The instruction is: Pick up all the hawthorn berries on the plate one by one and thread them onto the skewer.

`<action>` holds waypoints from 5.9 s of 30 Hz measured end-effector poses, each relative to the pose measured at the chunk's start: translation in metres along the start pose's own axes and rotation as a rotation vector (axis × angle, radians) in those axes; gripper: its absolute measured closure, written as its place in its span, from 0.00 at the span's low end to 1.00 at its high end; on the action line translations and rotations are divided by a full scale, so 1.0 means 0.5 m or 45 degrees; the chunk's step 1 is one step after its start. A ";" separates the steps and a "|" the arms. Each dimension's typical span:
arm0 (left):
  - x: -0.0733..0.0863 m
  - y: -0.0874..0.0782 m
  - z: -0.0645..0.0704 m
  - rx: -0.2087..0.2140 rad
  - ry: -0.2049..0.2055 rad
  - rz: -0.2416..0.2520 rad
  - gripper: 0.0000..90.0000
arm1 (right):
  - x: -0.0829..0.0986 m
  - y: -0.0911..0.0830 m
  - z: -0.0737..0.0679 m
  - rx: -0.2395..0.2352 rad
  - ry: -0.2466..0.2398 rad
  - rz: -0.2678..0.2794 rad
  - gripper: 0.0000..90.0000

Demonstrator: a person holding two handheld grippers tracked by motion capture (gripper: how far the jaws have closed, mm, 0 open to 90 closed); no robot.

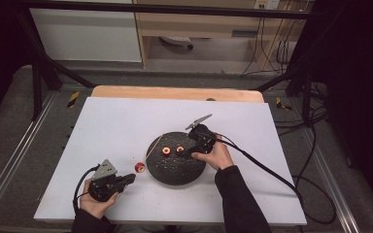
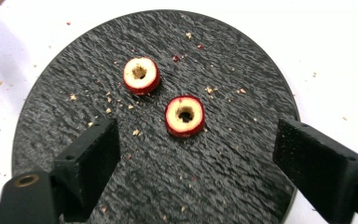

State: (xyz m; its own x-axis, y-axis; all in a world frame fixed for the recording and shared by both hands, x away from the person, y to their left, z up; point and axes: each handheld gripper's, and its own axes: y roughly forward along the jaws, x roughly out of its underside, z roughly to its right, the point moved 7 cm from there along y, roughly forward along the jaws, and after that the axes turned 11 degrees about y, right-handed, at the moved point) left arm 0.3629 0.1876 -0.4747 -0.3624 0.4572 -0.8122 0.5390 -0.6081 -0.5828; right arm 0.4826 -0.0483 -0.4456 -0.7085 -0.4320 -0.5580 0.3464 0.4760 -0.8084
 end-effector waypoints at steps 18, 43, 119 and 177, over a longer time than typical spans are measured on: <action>-0.002 0.001 0.003 0.004 0.001 0.004 0.98 | -0.017 0.068 0.000 -0.004 0.047 -0.164 0.47; -0.003 0.004 0.004 0.007 0.006 0.001 0.98 | -0.017 0.086 0.002 -0.067 0.105 -0.201 0.69; -0.033 0.026 0.045 -0.016 0.036 0.054 0.98 | 0.044 -0.091 -0.014 -0.484 0.645 0.824 0.70; -0.107 0.081 0.119 0.038 0.018 0.130 0.98 | -0.020 -0.142 0.033 -0.565 0.885 1.175 0.70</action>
State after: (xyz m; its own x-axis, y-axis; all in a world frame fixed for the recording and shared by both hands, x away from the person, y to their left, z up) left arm 0.3586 0.0999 -0.4565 -0.2956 0.4010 -0.8671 0.5494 -0.6712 -0.4977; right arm 0.4751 -0.0905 -0.3857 -0.5327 0.6368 -0.5575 0.7470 0.6634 0.0441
